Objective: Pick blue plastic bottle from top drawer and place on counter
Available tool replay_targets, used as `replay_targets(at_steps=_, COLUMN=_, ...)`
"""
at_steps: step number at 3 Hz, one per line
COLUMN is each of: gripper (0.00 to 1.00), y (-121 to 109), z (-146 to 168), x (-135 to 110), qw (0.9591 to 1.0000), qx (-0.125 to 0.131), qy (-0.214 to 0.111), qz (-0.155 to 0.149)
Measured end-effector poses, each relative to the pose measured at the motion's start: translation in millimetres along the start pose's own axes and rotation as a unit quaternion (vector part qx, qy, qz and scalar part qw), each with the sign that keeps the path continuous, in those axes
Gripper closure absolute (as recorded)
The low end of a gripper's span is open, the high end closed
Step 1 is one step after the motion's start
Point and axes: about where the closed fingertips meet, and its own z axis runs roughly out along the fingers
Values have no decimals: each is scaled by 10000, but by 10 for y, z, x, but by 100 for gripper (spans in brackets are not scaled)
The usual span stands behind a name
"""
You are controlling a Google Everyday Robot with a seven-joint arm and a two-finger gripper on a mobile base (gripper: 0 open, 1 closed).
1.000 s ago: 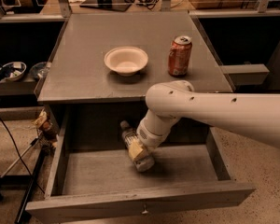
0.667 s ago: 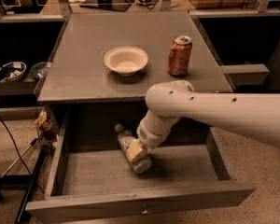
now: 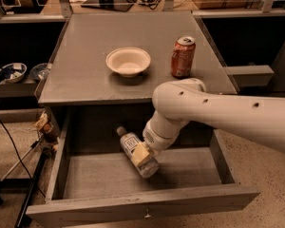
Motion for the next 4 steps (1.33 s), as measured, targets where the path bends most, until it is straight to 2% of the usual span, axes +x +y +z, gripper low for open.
replay_targets(at_steps=1, gripper=100, y=20, z=-191, x=153, qw=9999, qx=103, qy=-51, qz=8)
replay_targets(at_steps=2, gripper=100, y=101, z=-912, x=794, qw=9995, qx=216, qy=-235, qz=-3)
replay_targets(at_steps=3, gripper=100, y=103, z=-940, x=800, qw=9994, qx=225, qy=-260, qz=-16)
replay_targets(at_steps=4, gripper=100, y=51, z=-1039, x=511, qw=9985, qx=343, qy=-390, qz=-200)
